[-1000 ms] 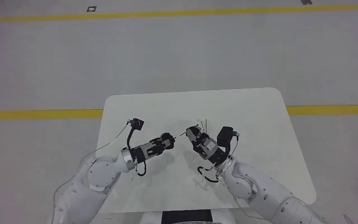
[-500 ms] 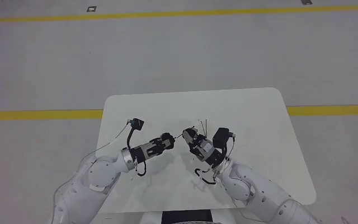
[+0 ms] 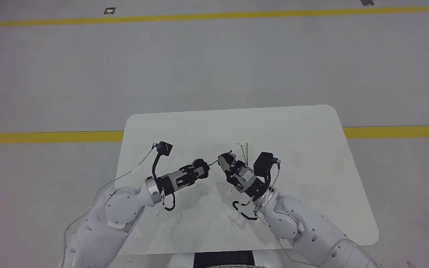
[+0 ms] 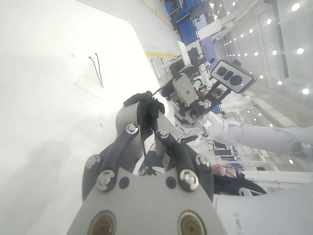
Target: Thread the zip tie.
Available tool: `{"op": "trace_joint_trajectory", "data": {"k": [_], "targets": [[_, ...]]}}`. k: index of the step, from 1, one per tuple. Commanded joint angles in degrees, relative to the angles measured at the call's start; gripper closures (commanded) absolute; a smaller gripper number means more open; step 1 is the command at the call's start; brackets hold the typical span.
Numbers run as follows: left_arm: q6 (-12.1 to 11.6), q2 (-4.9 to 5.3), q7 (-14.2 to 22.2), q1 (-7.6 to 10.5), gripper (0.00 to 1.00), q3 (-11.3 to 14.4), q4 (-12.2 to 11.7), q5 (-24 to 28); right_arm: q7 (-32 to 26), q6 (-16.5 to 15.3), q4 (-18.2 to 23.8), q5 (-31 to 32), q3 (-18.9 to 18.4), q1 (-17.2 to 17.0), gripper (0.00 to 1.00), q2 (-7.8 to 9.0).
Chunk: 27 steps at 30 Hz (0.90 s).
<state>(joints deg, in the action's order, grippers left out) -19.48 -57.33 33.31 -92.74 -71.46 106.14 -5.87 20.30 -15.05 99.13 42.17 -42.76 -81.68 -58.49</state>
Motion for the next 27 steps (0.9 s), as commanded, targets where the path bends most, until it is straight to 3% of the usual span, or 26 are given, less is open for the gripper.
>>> {"op": "trace_joint_trajectory", "data": {"k": [1, 27], "targets": [[0.0, 0.0, 0.0, 0.0, 1.0, 0.0, 0.0, 0.0, 0.0, -0.1, 0.2, 0.4, -0.3, -0.3, 1.0, -0.14], [0.0, 0.0, 0.0, 0.0, 1.0, 0.0, 0.0, 0.0, -3.0, -1.5, 0.5, 2.1, -4.0, -3.0, 1.0, -1.94]]}}
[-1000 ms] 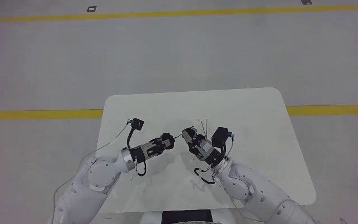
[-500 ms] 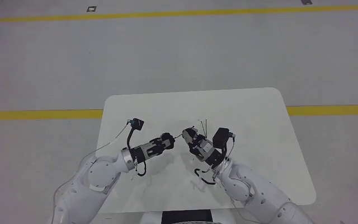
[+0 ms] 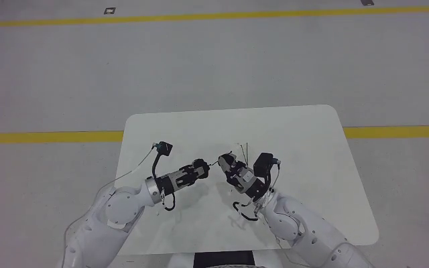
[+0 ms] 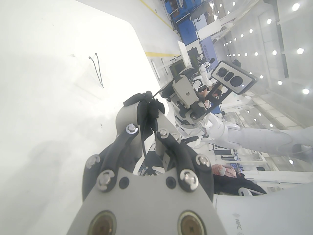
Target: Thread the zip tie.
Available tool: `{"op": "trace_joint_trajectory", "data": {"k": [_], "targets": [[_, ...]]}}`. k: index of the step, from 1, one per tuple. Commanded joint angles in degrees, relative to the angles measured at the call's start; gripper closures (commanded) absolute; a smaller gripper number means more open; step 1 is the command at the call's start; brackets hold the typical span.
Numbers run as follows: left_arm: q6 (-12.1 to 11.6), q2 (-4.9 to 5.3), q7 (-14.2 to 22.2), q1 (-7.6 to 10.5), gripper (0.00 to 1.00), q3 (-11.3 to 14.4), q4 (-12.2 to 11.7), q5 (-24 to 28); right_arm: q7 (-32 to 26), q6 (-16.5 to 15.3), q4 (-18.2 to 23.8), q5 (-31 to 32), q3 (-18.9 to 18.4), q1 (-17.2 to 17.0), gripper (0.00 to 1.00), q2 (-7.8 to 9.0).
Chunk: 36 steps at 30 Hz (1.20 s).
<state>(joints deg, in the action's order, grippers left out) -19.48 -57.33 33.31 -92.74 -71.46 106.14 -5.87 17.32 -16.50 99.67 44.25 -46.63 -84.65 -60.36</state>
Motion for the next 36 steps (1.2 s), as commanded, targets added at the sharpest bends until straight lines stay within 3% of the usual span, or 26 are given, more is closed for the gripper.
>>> {"op": "trace_joint_trajectory", "data": {"k": [1, 36], "targets": [[0.0, 0.0, 0.0, 0.0, 1.0, 0.0, 0.0, 0.0, 0.0, -0.1, 0.0, 0.1, -0.2, -0.1, 1.0, -0.14], [0.0, 0.0, 0.0, 0.0, 1.0, 0.0, 0.0, 0.0, -1.9, -1.2, 0.6, 3.4, -3.4, -2.2, 1.0, -2.33]]}}
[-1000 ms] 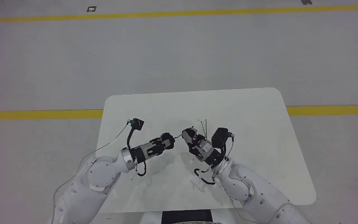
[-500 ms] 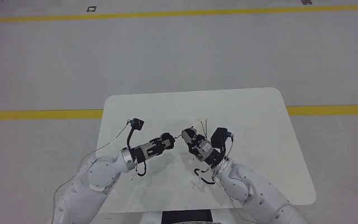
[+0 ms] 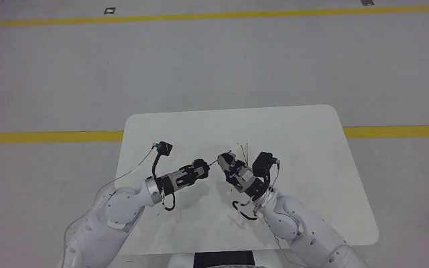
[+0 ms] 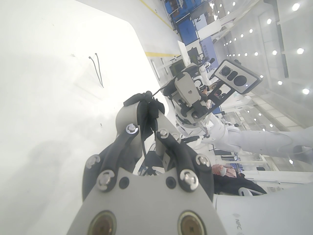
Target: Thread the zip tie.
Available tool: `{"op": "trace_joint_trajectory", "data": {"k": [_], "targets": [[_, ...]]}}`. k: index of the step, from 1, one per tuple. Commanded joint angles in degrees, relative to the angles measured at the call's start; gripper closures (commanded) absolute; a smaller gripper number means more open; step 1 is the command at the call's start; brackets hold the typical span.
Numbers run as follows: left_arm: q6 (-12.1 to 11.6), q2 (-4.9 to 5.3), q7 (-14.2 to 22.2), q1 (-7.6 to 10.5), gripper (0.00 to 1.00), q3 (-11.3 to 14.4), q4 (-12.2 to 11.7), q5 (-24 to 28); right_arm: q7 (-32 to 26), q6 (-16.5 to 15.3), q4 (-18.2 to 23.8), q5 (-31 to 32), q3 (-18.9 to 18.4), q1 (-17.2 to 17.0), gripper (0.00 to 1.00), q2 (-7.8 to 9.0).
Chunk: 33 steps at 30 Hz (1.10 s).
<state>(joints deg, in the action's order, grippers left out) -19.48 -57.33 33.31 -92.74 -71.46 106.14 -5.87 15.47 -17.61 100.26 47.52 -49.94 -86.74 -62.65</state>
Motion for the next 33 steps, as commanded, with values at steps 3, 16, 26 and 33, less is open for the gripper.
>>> {"op": "trace_joint_trajectory", "data": {"k": [3, 16, 26, 33], "targets": [[0.0, 0.0, 0.0, 0.0, 1.0, 0.0, 0.0, 0.0, -0.1, -0.1, 0.1, 0.3, -0.4, -0.4, 1.0, -0.16], [0.0, 0.0, 0.0, 0.0, 1.0, 0.0, 0.0, 0.0, -1.6, -0.9, -0.8, 0.2, -0.8, 0.0, 1.0, -1.06], [0.0, 0.0, 0.0, 0.0, 1.0, 0.0, 0.0, 0.0, -1.9, -1.3, -1.0, 0.6, -1.3, -0.3, 1.0, -1.59], [0.3, -0.06, -0.6, 0.12, 1.0, 0.3, 0.0, -0.2, -1.8, -1.9, -1.1, 0.7, -1.4, -0.4, 1.0, -1.97]]}}
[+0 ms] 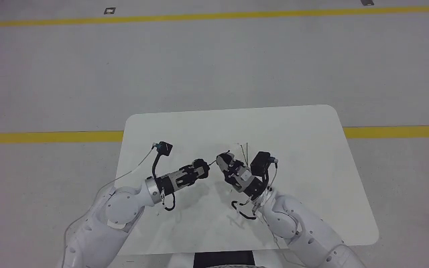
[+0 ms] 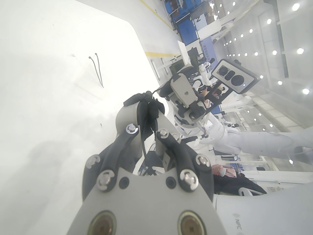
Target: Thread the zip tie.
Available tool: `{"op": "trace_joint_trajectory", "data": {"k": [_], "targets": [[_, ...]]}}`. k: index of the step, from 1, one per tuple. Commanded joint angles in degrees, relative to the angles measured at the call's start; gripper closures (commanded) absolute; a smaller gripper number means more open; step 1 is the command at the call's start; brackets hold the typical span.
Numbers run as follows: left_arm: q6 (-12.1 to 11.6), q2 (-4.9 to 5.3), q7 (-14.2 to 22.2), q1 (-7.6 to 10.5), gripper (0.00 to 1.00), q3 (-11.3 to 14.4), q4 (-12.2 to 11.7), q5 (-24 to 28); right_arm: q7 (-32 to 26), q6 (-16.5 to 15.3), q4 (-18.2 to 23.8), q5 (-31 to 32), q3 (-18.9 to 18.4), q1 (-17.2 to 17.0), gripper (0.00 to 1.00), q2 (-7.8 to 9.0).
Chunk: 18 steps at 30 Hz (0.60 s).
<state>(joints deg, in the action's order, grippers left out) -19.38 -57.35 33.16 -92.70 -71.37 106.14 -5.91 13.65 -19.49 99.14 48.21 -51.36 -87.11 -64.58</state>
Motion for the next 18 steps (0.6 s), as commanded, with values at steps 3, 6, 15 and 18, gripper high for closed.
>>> {"op": "trace_joint_trajectory", "data": {"k": [3, 6, 15, 18], "targets": [[0.4, -0.08, -0.8, 0.37, 1.0, 0.8, -0.1, -0.3, 0.1, 0.0, 0.1, 0.0, 0.1, 0.0, 1.0, -0.14], [0.4, -0.06, -0.8, 0.53, 1.0, 1.1, -0.3, -0.1, 0.1, 0.0, 0.1, 0.0, 0.0, -0.1, 1.0, -0.21], [0.0, 0.14, -0.8, 0.41, 1.0, 1.0, -0.1, 0.7, -0.9, 0.0, -0.8, -0.4, 0.0, 0.0, 1.0, -0.42], [-0.1, 0.22, -0.8, 0.34, 1.0, 1.0, 0.0, 0.8, -0.8, 0.0, -0.9, -0.7, 0.0, 0.0, 1.0, -0.54]]}}
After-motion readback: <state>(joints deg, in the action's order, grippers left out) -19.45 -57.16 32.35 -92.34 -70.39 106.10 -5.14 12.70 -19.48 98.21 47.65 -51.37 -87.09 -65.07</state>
